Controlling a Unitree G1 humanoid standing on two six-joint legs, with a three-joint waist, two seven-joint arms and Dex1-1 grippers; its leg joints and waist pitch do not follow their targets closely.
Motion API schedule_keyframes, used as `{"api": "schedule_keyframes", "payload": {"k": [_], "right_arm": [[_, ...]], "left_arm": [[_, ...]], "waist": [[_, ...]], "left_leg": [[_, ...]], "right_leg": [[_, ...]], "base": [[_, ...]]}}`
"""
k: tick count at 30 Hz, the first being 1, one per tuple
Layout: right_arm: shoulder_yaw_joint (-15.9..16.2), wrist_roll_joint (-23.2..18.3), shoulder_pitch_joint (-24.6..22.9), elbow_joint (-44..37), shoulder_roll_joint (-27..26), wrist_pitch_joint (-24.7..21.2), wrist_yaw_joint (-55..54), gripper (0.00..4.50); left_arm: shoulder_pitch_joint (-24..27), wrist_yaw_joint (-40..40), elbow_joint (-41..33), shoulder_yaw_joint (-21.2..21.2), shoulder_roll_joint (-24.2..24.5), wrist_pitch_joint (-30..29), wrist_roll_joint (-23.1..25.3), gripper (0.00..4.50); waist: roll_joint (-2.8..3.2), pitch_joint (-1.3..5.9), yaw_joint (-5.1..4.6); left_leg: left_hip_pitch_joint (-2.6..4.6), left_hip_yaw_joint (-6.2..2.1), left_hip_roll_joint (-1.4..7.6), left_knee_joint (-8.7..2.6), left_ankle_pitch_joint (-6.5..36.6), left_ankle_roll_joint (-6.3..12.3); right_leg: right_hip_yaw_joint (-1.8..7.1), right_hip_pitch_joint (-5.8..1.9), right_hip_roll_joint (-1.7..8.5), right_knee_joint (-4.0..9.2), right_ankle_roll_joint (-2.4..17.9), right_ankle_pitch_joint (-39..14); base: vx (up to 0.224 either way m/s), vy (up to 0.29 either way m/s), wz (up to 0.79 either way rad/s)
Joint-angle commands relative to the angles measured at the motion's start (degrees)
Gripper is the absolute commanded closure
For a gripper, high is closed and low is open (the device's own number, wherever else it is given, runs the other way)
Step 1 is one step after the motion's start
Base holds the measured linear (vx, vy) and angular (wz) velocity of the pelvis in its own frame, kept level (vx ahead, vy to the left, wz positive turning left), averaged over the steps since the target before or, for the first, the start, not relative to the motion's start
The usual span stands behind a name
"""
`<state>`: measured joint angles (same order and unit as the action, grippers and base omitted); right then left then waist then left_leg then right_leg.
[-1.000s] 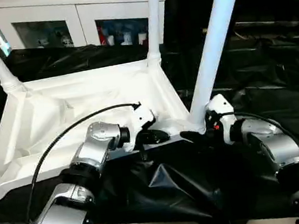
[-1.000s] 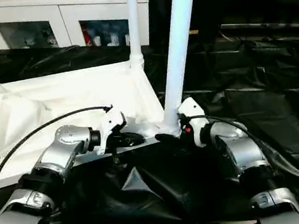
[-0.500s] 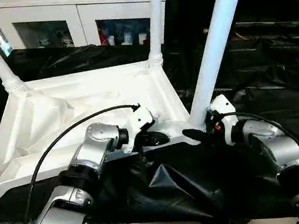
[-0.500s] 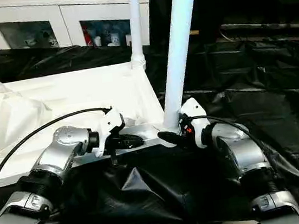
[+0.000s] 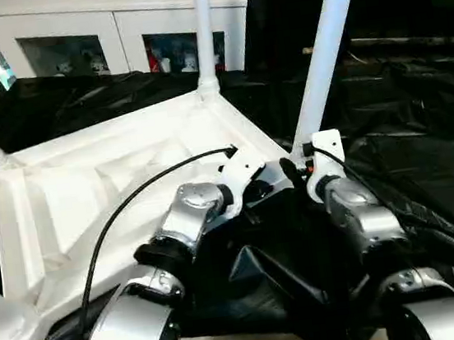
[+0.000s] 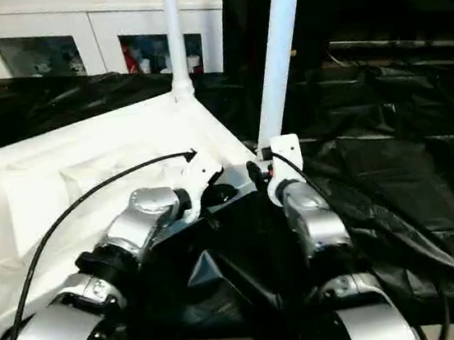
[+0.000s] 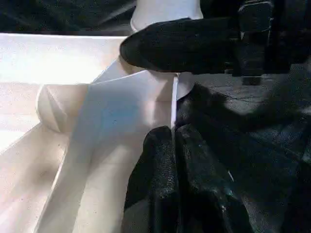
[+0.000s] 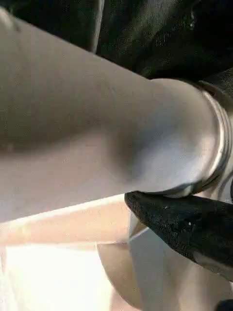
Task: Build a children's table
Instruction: Rotate leg to tighten
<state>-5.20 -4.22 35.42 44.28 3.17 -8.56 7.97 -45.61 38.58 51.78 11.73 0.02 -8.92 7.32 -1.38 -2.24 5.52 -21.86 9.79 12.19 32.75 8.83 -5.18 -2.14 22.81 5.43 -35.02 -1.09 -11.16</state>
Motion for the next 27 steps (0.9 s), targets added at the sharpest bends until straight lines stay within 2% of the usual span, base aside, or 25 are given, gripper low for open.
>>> {"api": "schedule_keyframes", "payload": {"k": [1,2,4,7,10,12,15,17,19,22,24,27], "right_arm": [[3.37,-0.43,0.1,2.43,-5.39,-0.4,2.58,1.43],[3.32,-0.62,0.18,2.27,-5.8,-0.15,3.06,1.08],[2.65,-0.62,0.4,2.41,-5.51,0.23,3.56,1.06],[2.4,-0.76,0.27,2.2,-3.81,0.75,4.53,0.67],[2.73,-0.49,-0.41,0.55,-0.68,1.06,7.66,0.48],[2.75,-0.33,-1.03,-0.93,1.61,0.85,9.99,0.19],[1.87,-0.92,-2.03,-3.96,5.98,-0.02,13.77,0.05],[1.64,-1.13,-2.21,-4.46,6.69,-0.2,14.36,0.05],[1.3,-1.32,-2.39,-4.95,7.45,-0.43,15.15,0.0],[0.91,-1.72,-3.22,-6.76,9.22,-0.97,16.94,0.0],[0.98,-2.03,-3.91,-7.86,10.05,-1.36,17.86,0.0],[0.99,-2.15,-4.41,-8.57,10.4,-1.69,18.28,0.0]], "left_arm": [[-1.38,-2.69,2.02,2.22,-3.28,-0.41,1.12,4.5],[-1.53,-2.37,2.24,2.42,-3.37,-0.11,1.23,4.5],[-1.75,-1.41,3.03,2.5,-2.89,0.3,1.48,4.5],[-1.61,-0.39,3.08,2.41,-1.8,0.08,1.43,4.5],[-1.41,1.97,2.88,2.41,-0.09,-0.04,1.44,4.5],[-1.3,3.13,2.62,2.26,0.97,0.2,1.38,4.5],[-1.85,2.86,2.85,1.65,2.18,1.31,1.48,4.5],[-2.13,2.73,3.02,1.13,2.16,1.03,1.03,4.5],[-2.42,3.77,2.98,0.71,2.11,0.08,0.33,4.06],[-3.24,4.59,2.71,0.1,1.68,-2.83,-0.56,3.92],[-3.86,3.54,3.27,-0.24,1.3,-3.59,-0.55,3.54],[-4.32,2.95,3.9,-0.14,1.14,-4.17,-0.28,3.35]], "waist": [[-0.11,3.5,-0.22],[-0.08,3.46,-0.19],[-0.15,3.34,-0.18],[-0.19,3.32,-0.25],[-0.28,3.37,-0.28],[-0.23,3.43,-0.37],[-0.21,3.66,-0.2],[-0.41,3.67,-0.09],[-0.42,3.61,-0.07],[-0.29,3.49,-0.15],[-0.31,3.53,-0.18],[-0.3,3.58,-0.15]], "left_leg": [[0.94,0.52,0.14,-3.67,12.56,0.79],[0.95,0.49,0.15,-3.7,12.74,0.85],[0.97,0.49,0.17,-3.8,13.91,0.98],[0.97,0.45,0.24,-3.88,14.43,0.88],[0.9,0.43,0.24,-3.86,14.49,1.17],[0.81,0.44,0.26,-3.75,13.19,1.67],[0.7,0.53,0.19,-3.36,9.98,2.99],[0.68,0.62,0.14,-3.17,8.58,4.12],[0.76,0.66,0.18,-3.2,9.11,4.21],[0.86,0.62,0.27,-3.31,10.66,3.59],[0.8,0.64,0.24,-3.27,10.45,3.42],[0.73,0.59,0.15,-3.22,9.95,3.77]], "right_leg": [[1.21,-2.49,1.71,4.01,11.4,-4.15],[1.18,-2.54,1.75,4.04,11.48,-4.33],[1.19,-2.52,1.8,4.25,11.36,-6.03],[1.21,-2.51,1.85,4.32,11.15,-7.21],[1.18,-2.59,1.84,4.32,11.13,-7.2],[1.17,-2.65,1.81,4.16,11.57,-5.11],[1.17,-2.99,1.72,3.58,12.57,0.49],[1.11,-3.1,1.72,3.42,13.54,2.76],[1.08,-2.99,1.8,3.54,13.85,1.19],[1.09,-2.91,1.78,3.8,13.78,-1.57],[1.11,-2.97,1.76,3.78,13.93,-1.25],[1.07,-3.06,1.71,3.73,13.93,-0.28]], "base": [[0.0,0.0,0.0],[0.0,0.0,0.0],[0.0,0.0,0.0],[0.0,0.0,0.0],[0.0,0.0,0.0],[0.0,0.0,0.0],[0.0,0.0,0.0],[0.0,0.0,0.0],[0.0,0.0,0.0],[0.0,0.0,0.0],[0.0,0.0,0.0],[0.0,0.0,0.0]]}}
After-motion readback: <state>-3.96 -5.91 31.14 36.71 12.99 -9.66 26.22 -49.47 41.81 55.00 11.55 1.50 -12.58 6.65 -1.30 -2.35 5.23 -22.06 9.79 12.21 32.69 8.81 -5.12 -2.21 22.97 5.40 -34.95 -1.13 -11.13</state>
